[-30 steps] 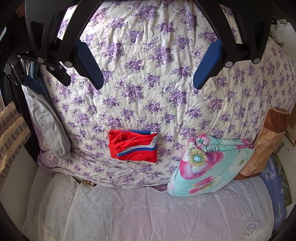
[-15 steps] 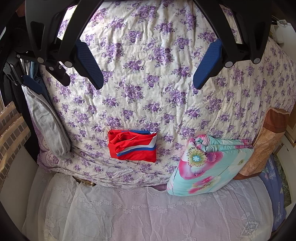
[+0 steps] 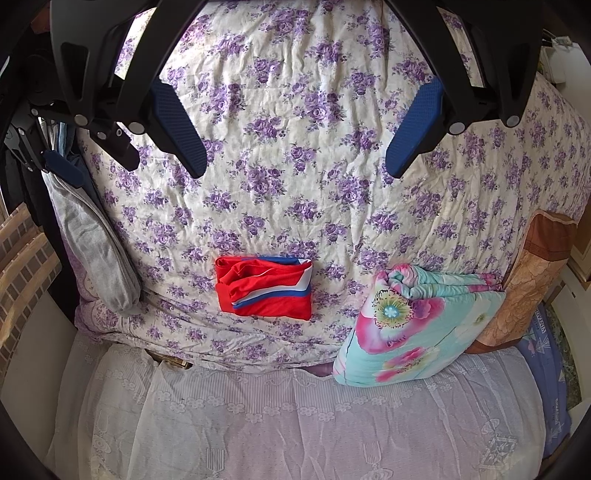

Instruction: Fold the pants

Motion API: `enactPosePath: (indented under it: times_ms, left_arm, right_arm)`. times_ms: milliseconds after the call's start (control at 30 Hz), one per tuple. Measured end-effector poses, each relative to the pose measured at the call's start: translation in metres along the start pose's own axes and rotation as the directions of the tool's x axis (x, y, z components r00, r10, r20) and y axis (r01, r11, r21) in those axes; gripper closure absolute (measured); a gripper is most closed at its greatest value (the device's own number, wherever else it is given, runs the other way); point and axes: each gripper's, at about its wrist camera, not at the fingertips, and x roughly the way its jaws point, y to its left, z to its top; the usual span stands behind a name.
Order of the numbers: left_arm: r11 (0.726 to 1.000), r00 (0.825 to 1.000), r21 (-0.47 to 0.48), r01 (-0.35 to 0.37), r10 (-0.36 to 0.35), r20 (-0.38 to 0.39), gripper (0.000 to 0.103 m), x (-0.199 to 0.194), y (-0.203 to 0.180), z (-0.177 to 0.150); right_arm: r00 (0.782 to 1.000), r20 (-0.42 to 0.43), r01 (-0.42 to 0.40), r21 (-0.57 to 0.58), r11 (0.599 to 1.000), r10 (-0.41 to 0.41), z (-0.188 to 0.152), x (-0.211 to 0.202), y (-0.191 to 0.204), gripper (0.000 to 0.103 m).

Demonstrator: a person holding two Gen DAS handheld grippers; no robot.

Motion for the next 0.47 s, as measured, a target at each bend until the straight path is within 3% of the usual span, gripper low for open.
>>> enactPosePath:
  times_ms: [467]
  left_arm:
    - [1.000, 1.000, -0.016, 0.006, -0.006, -0.011, 0.008, -0.0021, 0.0030, 0.0032]
  right_arm:
    - [1.000, 0.001, 0.002, 0.002, 1.000, -0.002, -0.0004, -0.0001, 0.0013, 0.015]
